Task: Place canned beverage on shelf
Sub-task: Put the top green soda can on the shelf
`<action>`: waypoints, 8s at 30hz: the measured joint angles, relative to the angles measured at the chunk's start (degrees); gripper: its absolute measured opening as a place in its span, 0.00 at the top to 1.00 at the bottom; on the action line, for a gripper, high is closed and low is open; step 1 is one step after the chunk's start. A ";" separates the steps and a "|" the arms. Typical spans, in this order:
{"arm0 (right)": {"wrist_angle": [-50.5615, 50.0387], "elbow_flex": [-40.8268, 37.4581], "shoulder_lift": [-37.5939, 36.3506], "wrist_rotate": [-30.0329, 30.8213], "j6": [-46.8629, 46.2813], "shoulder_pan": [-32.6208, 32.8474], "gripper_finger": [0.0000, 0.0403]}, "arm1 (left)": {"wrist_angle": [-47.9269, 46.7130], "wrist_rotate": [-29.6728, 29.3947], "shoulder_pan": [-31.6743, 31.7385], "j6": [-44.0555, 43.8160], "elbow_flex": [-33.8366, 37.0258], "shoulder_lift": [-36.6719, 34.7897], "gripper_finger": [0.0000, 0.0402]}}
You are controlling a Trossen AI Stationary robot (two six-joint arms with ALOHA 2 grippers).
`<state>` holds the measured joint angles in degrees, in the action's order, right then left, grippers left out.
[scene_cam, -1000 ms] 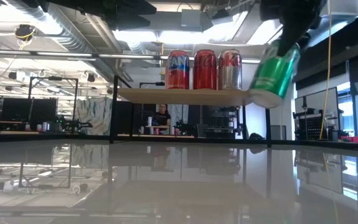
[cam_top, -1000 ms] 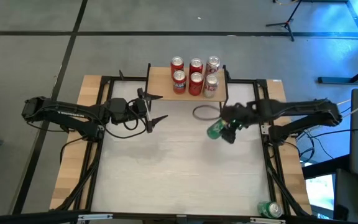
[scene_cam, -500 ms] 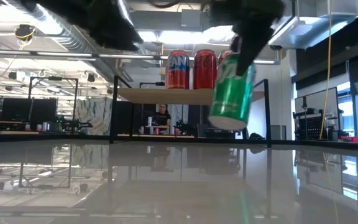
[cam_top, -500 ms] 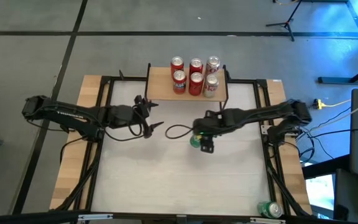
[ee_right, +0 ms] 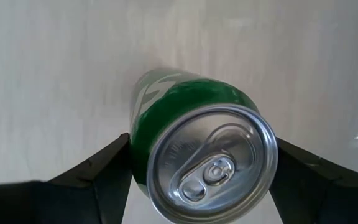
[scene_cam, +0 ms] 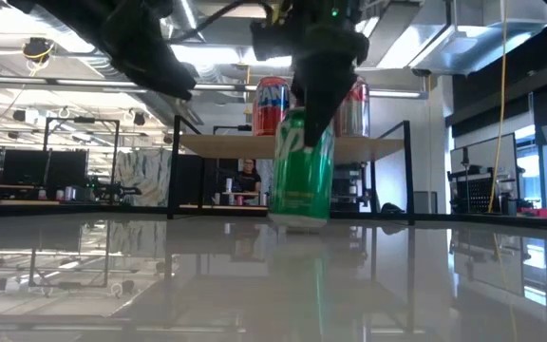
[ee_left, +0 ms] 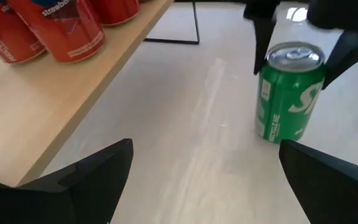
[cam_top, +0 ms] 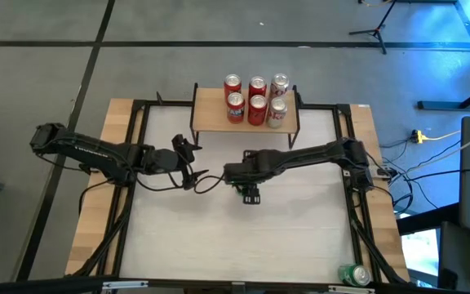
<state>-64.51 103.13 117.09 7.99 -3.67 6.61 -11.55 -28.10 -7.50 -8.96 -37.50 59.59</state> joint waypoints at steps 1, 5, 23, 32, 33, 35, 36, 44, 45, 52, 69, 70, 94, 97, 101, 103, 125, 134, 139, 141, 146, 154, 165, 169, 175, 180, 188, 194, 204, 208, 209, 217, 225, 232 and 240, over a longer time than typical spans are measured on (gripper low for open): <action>-0.11 0.00 0.42 -0.06 0.51 0.00 0.27 | 0.02 -0.02 -0.16 -0.01 0.00 0.00 0.02; -0.42 0.02 0.59 -0.63 0.97 0.00 0.26 | 0.11 -0.01 -0.23 -0.15 0.00 0.00 0.02; -1.34 0.04 -0.82 -1.11 1.50 0.20 0.08 | 0.57 0.00 -0.21 0.02 0.00 0.02 0.02; -5.35 0.02 -8.65 -0.13 -4.98 1.45 0.09 | 2.10 0.57 -0.21 0.42 0.00 0.02 0.02; -5.64 0.02 -9.78 0.93 -5.59 1.98 0.09 | 2.13 0.83 -0.21 0.44 0.00 0.02 0.02; -7.07 -0.07 -12.28 3.98 -7.23 3.48 0.09 | 2.18 1.37 -0.21 0.47 0.00 0.02 0.02; -7.24 -0.37 -13.44 5.87 -8.09 4.36 0.09 | 2.26 1.97 -0.21 0.47 0.00 0.06 0.02; -5.24 -12.16 -25.41 15.36 -16.01 9.98 0.09 | 11.41 10.34 -0.19 3.00 0.04 5.07 0.02; -4.59 -14.58 -27.10 16.72 -17.37 10.69 0.09 | 13.12 11.32 -0.19 3.42 0.04 6.29 0.02; 6.50 -34.02 -41.34 23.65 -21.85 13.40 0.09 | 24.19 12.35 -0.19 4.34 0.04 14.31 0.02; 24.09 -60.12 -58.79 28.48 -17.93 13.29 0.09 | 26.03 -6.23 -9.83 -3.64 -12.62 31.48 0.02; 23.93 -60.17 -58.83 28.46 -17.93 13.29 0.09 | 25.78 -8.10 -10.95 -4.38 -13.67 32.38 0.02; 20.36 -60.17 -58.87 23.25 -13.82 13.29 0.09 | 23.30 -43.87 -20.80 -28.42 -30.40 58.75 0.02; 20.28 -60.17 -58.87 22.15 -13.82 13.29 0.09 | 23.30 -42.95 -19.50 -30.07 -30.40 59.08 0.02; 20.28 -60.17 -58.87 20.88 -13.82 13.29 0.09 | 23.56 -39.58 -17.61 -31.39 -30.43 59.08 0.02; 20.28 -60.17 -58.87 20.81 -13.82 13.29 0.09 | 24.18 -40.04 -16.93 -31.20 -30.49 60.01 0.02; 20.64 -60.15 -58.83 20.26 -13.82 13.29 0.09 | 25.49 -38.61 -12.63 -23.04 -30.45 61.22 0.02; 20.61 -60.15 -58.83 19.37 -13.85 13.29 0.09 | 19.87 -46.86 -17.53 -20.37 -30.45 61.22 0.02; 20.68 -60.15 -58.83 19.37 -13.89 13.29 0.09 | 18.61 -48.87 -17.56 -20.88 -30.45 61.21 0.02; 20.78 -60.15 -58.83 19.37 -13.91 13.29 0.09 | 18.55 -48.23 -17.06 -20.90 -30.45 61.22 0.02; 20.96 -60.15 -58.83 19.37 -13.98 13.29 0.09 | 14.90 -47.38 -15.66 -23.28 -30.45 61.16 0.02; 20.92 -60.15 -58.83 19.37 -13.98 13.29 0.09 | 4.49 -52.20 -15.32 -25.41 -30.44 61.16 0.02; 20.94 -60.15 -58.83 19.37 -14.00 13.29 0.09 | 4.15 -51.93 -11.77 -25.16 -30.40 61.07 0.02; 20.90 -60.13 -58.83 19.37 -14.00 13.29 0.09 | 4.62 -51.42 -13.57 -26.40 -30.38 58.55 0.02; 20.96 -60.13 -58.83 18.89 -14.00 13.29 0.09 | 6.60 -47.12 -15.16 -38.43 -30.42 56.54 0.02; 21.31 -60.13 -58.84 18.91 -14.00 13.29 0.09 | 10.42 -47.15 -14.24 -44.76 -30.38 57.55 0.02; 21.38 -60.12 -58.83 19.79 -13.82 13.29 0.09 | 19.42 -42.55 -11.36 -38.88 -30.45 57.46 0.02; 21.20 -60.12 -58.83 19.83 -13.80 13.29 0.09 | 21.81 -43.38 -9.30 -34.14 -30.40 57.48 0.02; 21.06 -60.12 -58.83 19.43 -13.80 13.29 0.09 | 22.85 -38.03 -6.03 -32.02 -30.40 57.48 0.02; 21.09 -60.13 -58.83 19.43 -13.80 13.29 0.09 | 24.87 -35.55 -4.11 -28.84 -30.40 57.48 0.02; 21.09 -60.13 -58.83 19.45 -13.80 13.29 0.09 | 25.27 -34.95 -3.59 -28.32 -30.40 57.48 0.02; 21.11 -60.13 -58.83 19.52 -13.80 13.29 0.09 | 29.36 -33.83 -1.29 -27.77 -30.45 61.68 0.02; 21.02 -60.13 -58.83 19.56 -13.80 13.29 0.09 | 28.58 -34.31 -1.98 -27.31 -30.42 63.88 0.02; 21.03 -60.13 -58.83 19.50 -13.80 13.29 0.09 | 28.72 -33.14 -1.96 -24.97 -30.42 63.89 0.11; 20.98 -60.13 -58.83 19.45 -13.82 13.28 0.09 | 26.60 -30.21 -3.45 -17.36 -30.38 60.44 0.30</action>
<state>-43.53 43.00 58.26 27.44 -17.50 19.89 15.04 -58.31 -10.95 -26.32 -67.88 120.03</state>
